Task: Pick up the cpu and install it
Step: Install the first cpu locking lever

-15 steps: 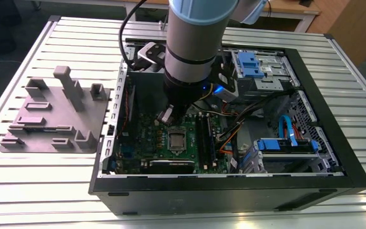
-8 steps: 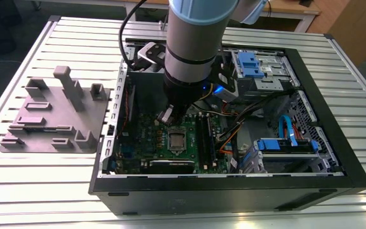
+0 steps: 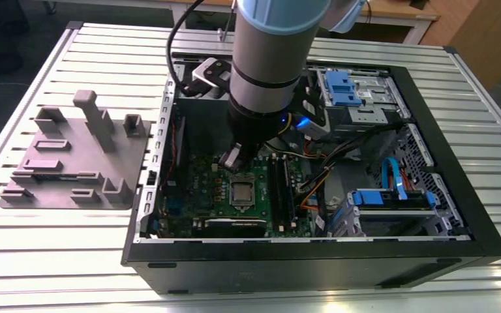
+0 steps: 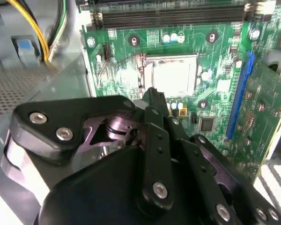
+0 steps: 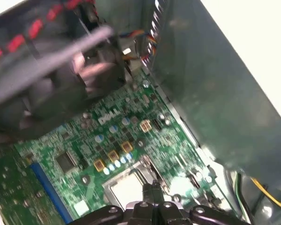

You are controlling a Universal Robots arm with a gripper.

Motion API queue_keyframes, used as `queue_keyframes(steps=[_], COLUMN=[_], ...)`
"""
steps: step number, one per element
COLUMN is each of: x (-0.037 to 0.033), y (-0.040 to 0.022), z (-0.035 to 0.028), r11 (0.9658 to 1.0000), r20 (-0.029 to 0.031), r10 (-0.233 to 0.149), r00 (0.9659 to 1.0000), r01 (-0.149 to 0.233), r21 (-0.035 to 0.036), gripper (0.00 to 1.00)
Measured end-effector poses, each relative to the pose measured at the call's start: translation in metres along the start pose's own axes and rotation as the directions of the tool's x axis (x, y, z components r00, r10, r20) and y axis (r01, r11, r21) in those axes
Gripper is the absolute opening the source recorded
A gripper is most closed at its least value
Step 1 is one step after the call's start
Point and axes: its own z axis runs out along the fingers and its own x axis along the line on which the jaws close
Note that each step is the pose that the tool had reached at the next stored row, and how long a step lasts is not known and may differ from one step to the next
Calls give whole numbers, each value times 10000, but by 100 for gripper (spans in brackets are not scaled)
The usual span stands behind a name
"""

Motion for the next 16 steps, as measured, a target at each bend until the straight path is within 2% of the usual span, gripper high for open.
queue_keyframes(steps=[5, 8, 11, 16], x=[-123, -183, -219, -277], y=[-179, -266, -295, -290], z=[-9, -13, -15, -18], r11=[10000, 10000, 10000, 10000], r20=[-8, -9, -9, -9], r10=[0, -1, 0, -1], r00=[10000, 10000, 10000, 10000], r01=[0, 1, 0, 1], r21=[-13, -15, -15, -14], gripper=[10, 10, 10, 10])
